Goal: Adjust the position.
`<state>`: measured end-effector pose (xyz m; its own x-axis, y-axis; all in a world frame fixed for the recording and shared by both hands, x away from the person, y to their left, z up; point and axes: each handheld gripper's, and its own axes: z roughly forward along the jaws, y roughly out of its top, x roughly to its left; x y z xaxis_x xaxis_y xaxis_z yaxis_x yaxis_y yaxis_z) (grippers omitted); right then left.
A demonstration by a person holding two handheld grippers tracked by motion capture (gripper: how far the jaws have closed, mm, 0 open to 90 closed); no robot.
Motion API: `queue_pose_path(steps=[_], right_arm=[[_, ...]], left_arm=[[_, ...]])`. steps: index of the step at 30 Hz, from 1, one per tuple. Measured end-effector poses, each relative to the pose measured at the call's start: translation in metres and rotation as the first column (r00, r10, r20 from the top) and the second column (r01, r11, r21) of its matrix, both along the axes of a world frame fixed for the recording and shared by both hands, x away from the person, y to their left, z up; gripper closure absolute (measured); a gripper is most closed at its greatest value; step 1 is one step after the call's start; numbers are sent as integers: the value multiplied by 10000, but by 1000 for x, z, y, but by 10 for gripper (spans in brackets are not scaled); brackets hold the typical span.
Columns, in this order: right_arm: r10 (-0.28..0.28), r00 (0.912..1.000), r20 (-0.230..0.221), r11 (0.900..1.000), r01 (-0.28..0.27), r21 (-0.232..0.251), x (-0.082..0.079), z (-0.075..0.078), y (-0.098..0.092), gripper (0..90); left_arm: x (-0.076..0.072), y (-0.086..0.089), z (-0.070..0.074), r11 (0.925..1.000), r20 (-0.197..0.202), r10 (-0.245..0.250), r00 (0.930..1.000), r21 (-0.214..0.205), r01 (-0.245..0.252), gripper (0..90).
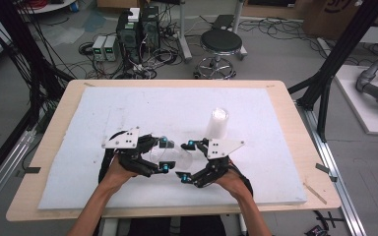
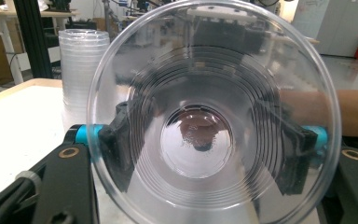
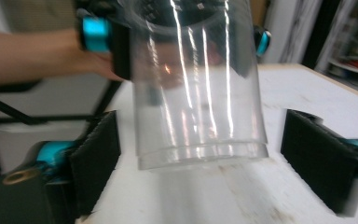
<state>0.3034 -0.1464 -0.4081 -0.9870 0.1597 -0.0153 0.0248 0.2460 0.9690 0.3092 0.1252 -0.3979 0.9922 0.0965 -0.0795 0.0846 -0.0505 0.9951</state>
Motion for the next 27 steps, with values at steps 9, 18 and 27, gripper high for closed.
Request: queue_pose_path(steps=[9, 18, 27], right_arm=[[-71, 10000, -22, 9993, 70, -361, -5, 3, -1, 125], [-1387, 9893, -454, 9870, 1343, -885, -7, -7, -31, 126], [-3581, 9313, -663, 9257, 3449, -1553, -16, -18, -73, 128]], left_arm=[[1, 4, 2, 9990, -17, 198, 9998, 398, -197, 346], [15, 7, 17, 9683, 21, 812, 9967, 2366, -794, 343], [40, -2, 26, 8647, 122, 971, 9952, 4940, -904, 341]])
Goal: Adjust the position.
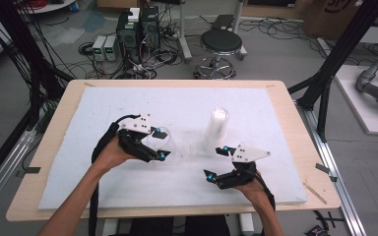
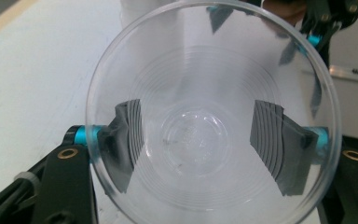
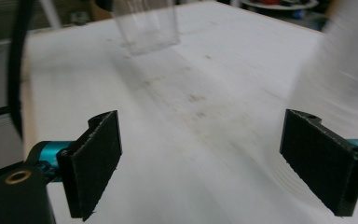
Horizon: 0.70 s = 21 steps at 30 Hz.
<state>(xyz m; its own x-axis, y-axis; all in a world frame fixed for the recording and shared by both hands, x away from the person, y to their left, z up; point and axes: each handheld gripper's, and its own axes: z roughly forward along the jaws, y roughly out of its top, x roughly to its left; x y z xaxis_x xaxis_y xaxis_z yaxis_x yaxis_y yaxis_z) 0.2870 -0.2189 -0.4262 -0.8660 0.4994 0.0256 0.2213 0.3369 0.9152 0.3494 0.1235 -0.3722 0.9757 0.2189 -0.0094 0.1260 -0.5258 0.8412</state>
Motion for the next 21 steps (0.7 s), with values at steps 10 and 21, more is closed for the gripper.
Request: queue_pose_path(steps=[10, 21], right_arm=[[-2813, 9596, -79, 9589, 2808, -403, -7, -9, -41, 151], [-3518, 9354, -352, 9358, 3505, -382, -5, -20, -56, 151]], left_arm=[[22, -15, 7, 9848, 25, -128, 9999, 1735, 122, 342], [30, -24, 7, 9694, -96, -67, 9999, 2452, 88, 342]])
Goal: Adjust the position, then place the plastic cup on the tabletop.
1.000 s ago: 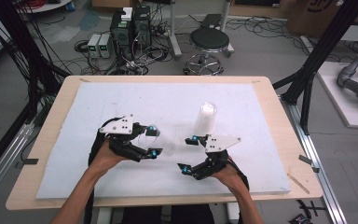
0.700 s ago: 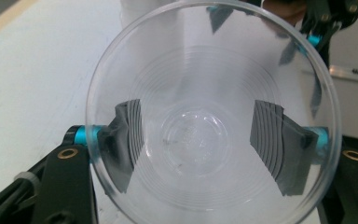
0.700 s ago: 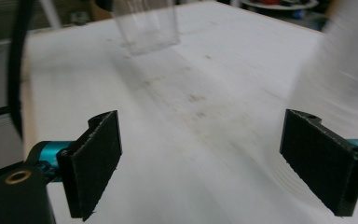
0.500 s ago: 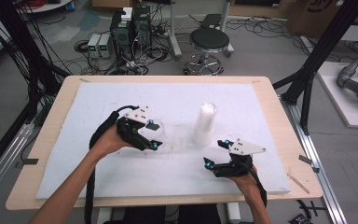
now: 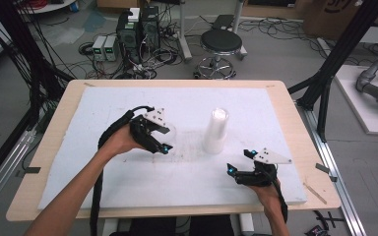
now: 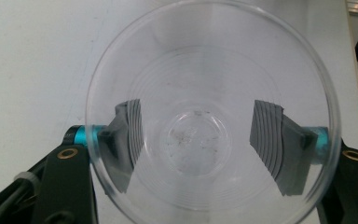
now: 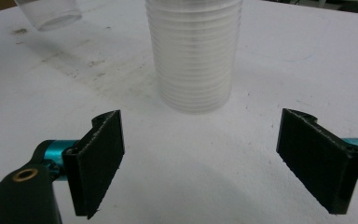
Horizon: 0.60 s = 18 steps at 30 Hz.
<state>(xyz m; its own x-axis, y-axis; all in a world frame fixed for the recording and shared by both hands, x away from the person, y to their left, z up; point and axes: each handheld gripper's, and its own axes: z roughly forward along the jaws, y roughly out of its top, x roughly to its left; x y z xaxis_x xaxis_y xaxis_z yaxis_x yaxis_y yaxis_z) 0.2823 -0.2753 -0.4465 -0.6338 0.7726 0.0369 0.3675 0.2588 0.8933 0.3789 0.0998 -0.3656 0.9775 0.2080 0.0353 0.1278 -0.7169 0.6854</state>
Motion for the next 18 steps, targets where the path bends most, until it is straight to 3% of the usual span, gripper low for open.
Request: queue_pose_path(steps=[18], right_arm=[[-10, 10000, -45, 10000, 10, 44, 3, -3, -1, 151]], left_arm=[[-1, -2, 0, 10000, 140, 44, 9999, 52, -45, 342]])
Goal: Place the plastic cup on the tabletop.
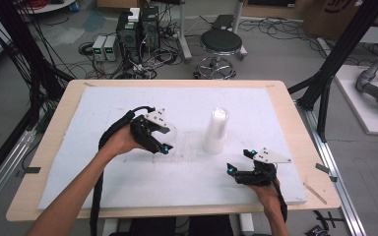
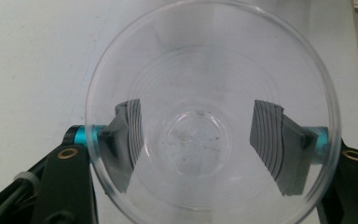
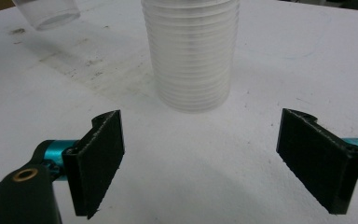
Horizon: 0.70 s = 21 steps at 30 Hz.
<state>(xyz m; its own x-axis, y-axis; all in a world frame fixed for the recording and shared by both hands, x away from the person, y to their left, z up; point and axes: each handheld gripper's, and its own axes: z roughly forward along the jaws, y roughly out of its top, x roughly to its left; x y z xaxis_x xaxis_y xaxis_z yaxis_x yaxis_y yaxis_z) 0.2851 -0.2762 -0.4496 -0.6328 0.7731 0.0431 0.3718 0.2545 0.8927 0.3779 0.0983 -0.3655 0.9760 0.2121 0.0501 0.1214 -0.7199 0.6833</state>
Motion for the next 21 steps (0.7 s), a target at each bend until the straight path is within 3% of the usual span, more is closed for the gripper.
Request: queue_pose_path(steps=[6, 11, 21], right_arm=[[-65, 9999, -79, 10000, 65, 46, 0, -2, -2, 151], [-58, 10000, -74, 9999, 58, 85, 0, -3, -1, 151], [-46, 10000, -74, 9999, 47, 134, 0, -3, -1, 151]], left_arm=[[1, -7, -5, 9998, 60, 51, 10000, 216, -52, 342], [6, -10, -14, 9996, -26, 246, 9997, 122, -245, 342], [15, -19, -28, 9968, -53, 492, 9988, 638, -487, 343]])
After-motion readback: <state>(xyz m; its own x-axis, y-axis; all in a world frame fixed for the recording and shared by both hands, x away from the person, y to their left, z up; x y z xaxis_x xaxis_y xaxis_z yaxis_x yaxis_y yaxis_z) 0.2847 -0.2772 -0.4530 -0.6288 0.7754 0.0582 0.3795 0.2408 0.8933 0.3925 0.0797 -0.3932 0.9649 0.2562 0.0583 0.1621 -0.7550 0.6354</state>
